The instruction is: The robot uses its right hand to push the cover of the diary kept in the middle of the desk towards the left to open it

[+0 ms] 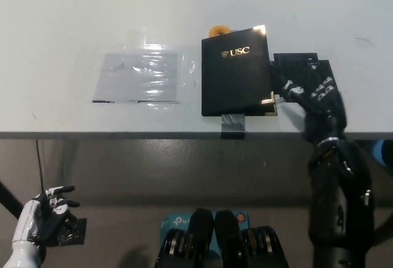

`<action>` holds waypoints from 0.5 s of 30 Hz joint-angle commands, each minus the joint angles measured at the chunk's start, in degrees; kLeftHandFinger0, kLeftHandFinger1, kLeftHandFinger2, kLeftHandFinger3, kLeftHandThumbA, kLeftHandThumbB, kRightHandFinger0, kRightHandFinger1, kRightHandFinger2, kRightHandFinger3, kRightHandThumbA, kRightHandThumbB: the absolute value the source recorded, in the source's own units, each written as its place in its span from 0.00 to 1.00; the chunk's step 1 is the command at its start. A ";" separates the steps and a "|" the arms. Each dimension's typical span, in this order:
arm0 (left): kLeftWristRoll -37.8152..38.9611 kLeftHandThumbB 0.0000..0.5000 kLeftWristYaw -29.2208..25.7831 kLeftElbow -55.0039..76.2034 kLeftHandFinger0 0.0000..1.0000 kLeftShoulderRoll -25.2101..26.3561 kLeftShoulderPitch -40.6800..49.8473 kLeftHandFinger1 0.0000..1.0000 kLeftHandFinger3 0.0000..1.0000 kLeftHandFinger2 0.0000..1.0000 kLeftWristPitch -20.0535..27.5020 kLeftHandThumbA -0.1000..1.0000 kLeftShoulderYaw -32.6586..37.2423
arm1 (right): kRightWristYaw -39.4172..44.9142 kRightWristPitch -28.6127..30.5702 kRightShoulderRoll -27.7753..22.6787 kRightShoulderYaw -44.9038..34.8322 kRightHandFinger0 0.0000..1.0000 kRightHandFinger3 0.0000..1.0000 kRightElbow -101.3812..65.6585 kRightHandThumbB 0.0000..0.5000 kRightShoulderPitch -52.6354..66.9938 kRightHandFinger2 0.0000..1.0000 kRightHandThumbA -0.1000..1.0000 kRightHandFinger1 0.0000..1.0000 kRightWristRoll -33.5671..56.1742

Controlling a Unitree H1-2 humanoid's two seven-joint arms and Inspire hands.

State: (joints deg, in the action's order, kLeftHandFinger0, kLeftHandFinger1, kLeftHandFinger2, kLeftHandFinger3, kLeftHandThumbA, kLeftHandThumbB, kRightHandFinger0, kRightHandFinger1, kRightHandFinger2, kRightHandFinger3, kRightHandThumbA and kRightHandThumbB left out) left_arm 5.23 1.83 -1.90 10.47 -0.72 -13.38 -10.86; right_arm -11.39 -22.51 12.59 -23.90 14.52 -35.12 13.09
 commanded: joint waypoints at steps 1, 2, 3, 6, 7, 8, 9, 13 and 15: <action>0.62 0.84 -0.20 1.33 0.28 -0.28 -0.46 0.31 0.55 0.40 0.57 0.25 -0.14 | -1.96 4.84 1.58 -0.64 1.00 1.00 1.20 0.25 -2.99 1.00 1.00 1.00 3.35; 0.40 0.84 -0.29 1.46 0.28 -0.36 -0.43 0.31 0.55 0.40 0.36 0.26 0.02 | -1.88 5.18 1.88 -0.66 1.00 1.00 1.62 0.24 -2.77 1.00 1.00 1.00 3.60; 0.26 0.84 -0.34 1.52 0.28 -0.35 -0.41 0.31 0.54 0.40 0.38 0.26 0.07 | -1.99 5.58 2.10 -0.64 1.00 1.00 2.11 0.24 -2.76 1.00 1.00 1.00 3.82; 0.37 0.84 -0.30 1.36 0.28 -0.49 -0.71 0.31 0.56 0.41 -0.10 0.27 0.13 | -2.56 8.13 3.05 -0.12 1.00 1.00 4.94 0.22 -2.66 1.00 1.00 1.00 3.65; 0.16 0.83 -0.13 1.36 0.28 -0.44 -0.68 0.32 0.57 0.42 0.07 0.29 0.40 | -2.52 8.45 3.17 0.25 1.00 1.00 5.36 0.23 -2.48 1.00 1.00 1.00 3.47; 0.07 0.81 -0.07 1.38 0.28 -0.54 -0.68 0.32 0.57 0.42 0.12 0.29 0.58 | -2.48 8.79 3.28 0.54 1.00 1.00 5.88 0.23 -2.33 1.00 1.00 1.00 3.46; 0.11 0.81 -0.09 1.36 0.29 -0.54 -0.69 0.33 0.57 0.43 0.14 0.28 0.58 | -2.67 9.06 3.42 0.67 1.00 1.00 6.60 0.24 -2.50 1.00 1.00 1.00 3.45; 0.34 0.80 0.08 1.10 0.30 -0.81 -0.57 0.34 0.56 0.45 0.31 0.28 0.98 | -3.57 10.40 3.99 1.32 1.00 1.00 9.15 0.26 -3.06 1.00 1.00 1.00 3.25; 0.20 0.76 0.06 1.29 0.30 -0.96 -0.05 0.34 0.57 0.44 0.40 0.27 1.21 | -3.29 10.29 4.19 2.20 1.00 1.00 10.35 0.20 -3.67 1.00 1.00 1.00 3.10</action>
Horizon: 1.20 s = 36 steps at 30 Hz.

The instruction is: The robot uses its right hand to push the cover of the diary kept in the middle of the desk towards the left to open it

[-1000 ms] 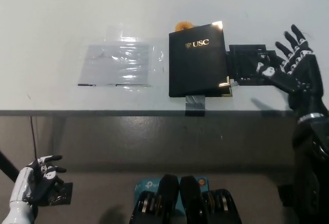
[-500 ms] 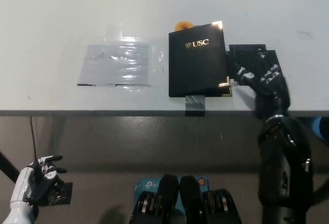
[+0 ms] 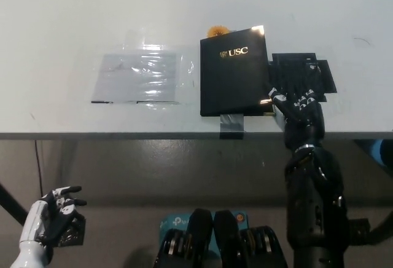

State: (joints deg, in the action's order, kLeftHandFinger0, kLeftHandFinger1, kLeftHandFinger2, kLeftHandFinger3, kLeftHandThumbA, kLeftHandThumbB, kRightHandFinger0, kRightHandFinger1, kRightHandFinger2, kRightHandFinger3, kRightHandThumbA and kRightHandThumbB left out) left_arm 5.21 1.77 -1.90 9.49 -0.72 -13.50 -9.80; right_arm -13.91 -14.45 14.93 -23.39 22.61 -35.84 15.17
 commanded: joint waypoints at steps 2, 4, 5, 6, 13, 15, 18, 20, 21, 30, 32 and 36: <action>0.30 0.77 0.16 1.34 0.29 0.07 -0.04 0.34 0.57 0.44 0.44 0.28 0.20 | -0.83 2.36 1.72 2.70 1.00 1.00 3.07 0.19 -3.90 1.00 1.00 1.00 0.63; 0.09 0.77 0.28 1.38 0.29 0.13 0.32 0.34 0.57 0.42 0.57 0.30 0.50 | -0.95 2.07 1.80 3.74 1.00 1.00 3.24 0.28 -4.71 1.00 1.00 1.00 0.30; 0.07 0.79 0.25 1.28 0.29 0.14 0.27 0.33 0.57 0.42 0.58 0.30 0.52 | -0.83 2.18 1.75 4.19 1.00 1.00 3.61 0.32 -5.31 1.00 1.00 1.00 0.28; 0.07 0.79 0.16 1.17 0.28 0.12 0.20 0.33 0.57 0.42 0.50 0.31 0.50 | -0.63 2.39 1.69 4.46 1.00 1.00 3.87 0.32 -5.65 1.00 1.00 1.00 0.45; 0.05 0.80 0.52 1.06 0.28 0.44 0.01 0.35 0.58 0.42 0.74 0.32 0.81 | -2.19 0.85 1.69 7.00 0.99 1.00 4.34 0.39 -9.82 1.00 1.00 1.00 -0.50; 0.30 0.78 0.40 1.03 0.29 0.27 -0.17 0.35 0.57 0.42 0.24 0.31 0.70 | -3.01 0.48 1.94 7.19 0.97 1.00 4.36 0.38 -10.43 1.00 1.00 1.00 -0.24; 0.13 0.77 0.45 0.88 0.28 0.36 -0.38 0.35 0.59 0.44 0.34 0.32 0.88 | -3.96 0.77 2.81 7.52 0.97 1.00 4.40 0.35 -10.38 1.00 1.00 1.00 -0.13; -0.05 0.76 0.27 0.74 0.29 0.29 -0.82 0.35 0.60 0.44 0.11 0.32 0.96 | -4.25 0.92 3.07 7.06 0.98 1.00 4.78 0.31 -10.45 1.00 1.00 1.00 0.62; -0.04 0.75 0.29 0.67 0.28 0.29 -0.95 0.35 0.60 0.44 0.08 0.31 1.00 | -4.57 0.99 3.30 6.71 0.98 1.00 4.91 0.30 -10.43 1.00 1.00 1.00 0.99; 0.23 0.76 0.89 1.41 0.30 0.33 -0.52 0.35 0.56 0.42 -0.11 0.33 1.56 | -6.12 3.47 6.84 7.82 1.00 1.00 6.16 0.20 -5.48 1.00 1.00 1.00 3.60; 0.04 0.71 0.83 1.51 0.32 0.35 0.00 0.37 0.58 0.44 0.04 0.32 1.77 | -7.83 3.13 6.84 9.81 1.00 1.00 4.94 0.19 -4.25 1.00 1.00 1.00 5.21; 0.03 0.64 1.05 1.61 0.31 0.84 -0.91 0.36 0.60 0.45 -0.12 0.29 2.02 | -9.60 3.52 6.84 11.13 0.99 1.00 4.76 0.23 -3.72 1.00 1.00 1.00 6.97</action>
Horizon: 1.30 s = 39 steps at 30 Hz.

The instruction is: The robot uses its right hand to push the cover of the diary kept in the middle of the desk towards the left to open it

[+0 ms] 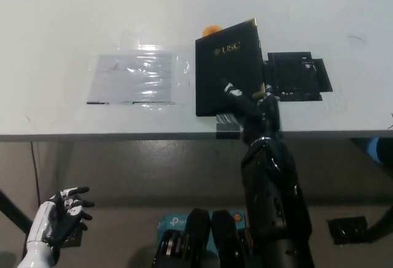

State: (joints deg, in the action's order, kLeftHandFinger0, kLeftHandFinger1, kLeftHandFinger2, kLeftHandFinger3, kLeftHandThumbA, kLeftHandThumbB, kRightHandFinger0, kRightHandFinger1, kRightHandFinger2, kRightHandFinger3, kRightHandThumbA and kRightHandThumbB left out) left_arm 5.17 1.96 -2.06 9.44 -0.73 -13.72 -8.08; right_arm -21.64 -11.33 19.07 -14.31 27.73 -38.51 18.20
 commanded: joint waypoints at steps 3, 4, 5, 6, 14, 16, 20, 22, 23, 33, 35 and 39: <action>0.30 0.68 1.16 1.16 0.30 1.06 -1.42 0.35 0.59 0.43 0.55 0.29 0.32 | -2.29 1.33 2.70 3.15 1.00 1.00 -0.08 0.26 0.14 1.00 1.00 1.00 6.85; 0.19 0.68 1.19 1.14 0.29 1.11 -1.55 0.35 0.58 0.43 0.50 0.29 0.38 | -2.99 1.47 2.70 3.69 0.99 1.00 -0.20 0.26 0.46 1.00 1.00 1.00 7.68; 0.18 0.68 1.16 1.18 0.30 1.08 -1.55 0.35 0.58 0.43 0.41 0.30 0.37 | -3.68 1.58 2.70 4.13 0.99 1.00 -0.22 0.26 0.65 1.00 1.00 1.00 8.42; 0.26 0.69 1.01 1.37 0.30 0.89 -1.55 0.36 0.58 0.43 0.23 0.29 0.27 | -4.18 2.32 2.70 5.06 0.95 1.00 0.35 0.30 0.97 1.00 1.00 1.00 9.18; -0.19 0.70 1.00 1.39 0.30 0.70 -1.45 0.35 0.58 0.43 0.20 0.31 0.98 | -3.53 2.85 2.70 7.27 0.98 1.00 -1.33 0.29 0.23 1.00 1.00 1.00 8.22; -0.61 0.69 1.15 1.42 0.31 1.03 -1.71 0.35 0.58 0.42 0.24 0.32 1.43 | -1.85 2.23 2.40 7.85 0.98 1.00 -1.93 0.29 -0.76 1.00 1.00 1.00 4.33; -0.33 0.68 1.90 1.46 0.27 1.52 -2.09 0.32 0.55 0.38 0.97 0.29 1.73 | -0.24 1.82 0.62 10.70 0.99 1.00 -1.10 0.33 -2.54 1.00 1.00 1.00 1.16; -0.13 0.70 2.14 1.35 0.25 1.49 -2.28 0.29 0.53 0.36 1.40 0.27 1.73 | 0.60 2.01 -0.18 11.90 1.00 1.00 -0.93 0.31 -3.13 1.00 1.00 1.00 0.05; -0.11 0.70 2.27 1.49 0.23 1.53 -2.28 0.28 0.52 0.35 1.32 0.26 1.80 | 0.58 2.08 -0.38 12.21 1.00 1.00 -0.88 0.33 -3.49 1.00 1.00 1.00 -0.42; -1.02 0.88 2.76 0.77 0.26 2.43 -3.37 0.31 0.53 0.39 -0.11 0.33 2.29 | 0.35 4.57 -4.15 19.87 1.00 1.00 0.40 0.40 -6.06 1.00 1.00 1.00 -11.66; -0.89 0.88 3.05 0.62 0.26 2.68 -3.66 0.31 0.54 0.40 0.64 0.33 2.43 | 0.08 4.55 -4.70 21.13 1.00 1.00 0.57 0.36 -5.89 1.00 1.00 1.00 -12.92; -0.90 0.83 3.18 0.75 0.26 3.30 -4.92 0.32 0.56 0.42 -0.87 0.29 2.90 | 0.31 5.74 -6.87 25.19 0.97 1.00 2.63 0.39 -4.67 1.00 1.00 1.00 -17.81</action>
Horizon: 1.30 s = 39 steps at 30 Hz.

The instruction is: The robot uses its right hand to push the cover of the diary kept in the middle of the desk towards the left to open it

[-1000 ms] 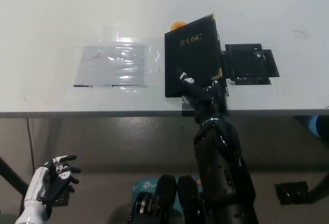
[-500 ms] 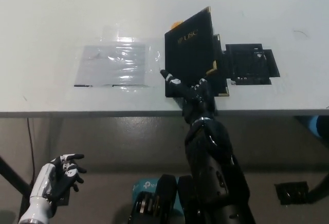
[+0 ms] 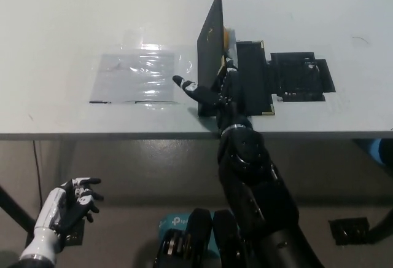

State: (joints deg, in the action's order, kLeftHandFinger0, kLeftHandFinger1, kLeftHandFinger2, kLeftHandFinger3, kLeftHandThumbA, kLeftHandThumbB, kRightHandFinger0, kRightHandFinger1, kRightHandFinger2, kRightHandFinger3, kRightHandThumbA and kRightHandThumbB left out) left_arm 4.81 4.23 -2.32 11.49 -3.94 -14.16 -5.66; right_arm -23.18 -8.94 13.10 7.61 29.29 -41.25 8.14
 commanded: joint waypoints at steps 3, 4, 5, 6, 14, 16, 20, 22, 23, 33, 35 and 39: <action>-0.40 0.76 1.38 1.64 0.28 1.57 -2.35 0.34 0.55 0.44 -1.35 0.25 0.82 | 1.51 3.08 -2.53 6.57 0.94 1.00 2.36 0.45 -0.54 1.00 1.00 1.00 -11.42; -0.35 0.76 1.52 1.39 0.28 1.68 -2.76 0.34 0.55 0.44 -1.57 0.25 0.88 | 1.44 2.80 -2.73 6.87 0.95 1.00 2.53 0.47 -0.27 1.00 1.00 1.00 -11.76; -0.53 0.76 1.58 1.10 0.27 1.74 -3.45 0.34 0.55 0.43 -1.75 0.25 1.17 | 1.59 2.18 -3.11 7.26 0.98 1.00 2.54 0.45 0.14 1.00 1.00 1.00 -12.02; -0.60 0.76 1.57 1.03 0.27 1.76 -3.68 0.34 0.55 0.43 -1.81 0.25 1.30 | 1.67 1.98 -3.23 7.36 0.98 1.00 2.52 0.44 0.28 1.00 1.00 1.00 -12.14; -0.44 0.71 2.01 1.28 0.27 1.84 -5.06 0.36 0.58 0.44 -3.50 0.24 2.49 | 2.95 3.34 -3.09 11.82 0.36 0.94 7.70 0.47 1.98 0.56 1.00 0.46 -17.35; -0.37 0.67 2.23 1.33 0.27 1.71 -4.72 0.37 0.59 0.45 -3.25 0.23 2.72 | 3.09 4.98 -2.63 12.30 0.58 0.89 8.87 0.38 1.81 0.73 1.00 0.69 -18.06; 0.10 0.67 2.24 1.70 0.24 1.18 -4.63 0.36 0.58 0.44 -3.76 0.21 2.73 | 2.83 3.76 -0.60 11.57 1.00 1.00 8.44 0.40 0.48 1.00 1.00 1.00 -18.43; -0.45 0.68 2.39 1.78 0.23 1.37 -4.90 0.34 0.57 0.43 -3.87 0.23 3.28 | 2.77 4.87 -0.02 11.19 1.00 1.00 9.46 0.39 -0.95 1.00 1.00 1.00 -18.75; -0.87 0.68 2.36 1.53 0.22 1.36 -5.00 0.33 0.57 0.42 -3.66 0.24 3.68 | 2.72 4.82 0.05 11.26 1.00 1.00 9.45 0.40 -1.40 1.00 1.00 1.00 -19.24; -1.88 0.74 2.62 1.07 0.21 1.64 -6.06 0.33 0.51 0.39 -3.08 0.26 5.44 | 2.60 5.34 1.42 9.86 0.56 0.90 12.53 0.33 -7.28 0.67 1.00 0.66 -20.35; -2.08 0.78 2.80 0.75 0.22 1.93 -6.46 0.33 0.51 0.40 -3.10 0.27 5.83 | 2.97 6.72 1.76 10.00 0.09 0.68 14.06 0.40 -7.47 0.28 1.00 0.18 -20.27; -2.20 0.82 2.91 0.62 0.23 1.61 -7.13 0.33 0.49 0.38 -2.90 0.28 6.58 | 3.92 8.21 1.09 11.70 0.00 0.80 16.36 0.35 -7.65 0.16 1.00 0.00 -22.24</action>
State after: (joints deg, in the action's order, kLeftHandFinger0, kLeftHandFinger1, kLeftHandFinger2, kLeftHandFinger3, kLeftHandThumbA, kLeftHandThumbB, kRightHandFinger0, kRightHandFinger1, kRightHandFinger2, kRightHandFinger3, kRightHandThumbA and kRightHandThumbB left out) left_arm 3.30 5.94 -2.36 12.37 -9.29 -17.50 0.35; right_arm -20.86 -4.21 13.15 18.26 44.78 -45.95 -11.29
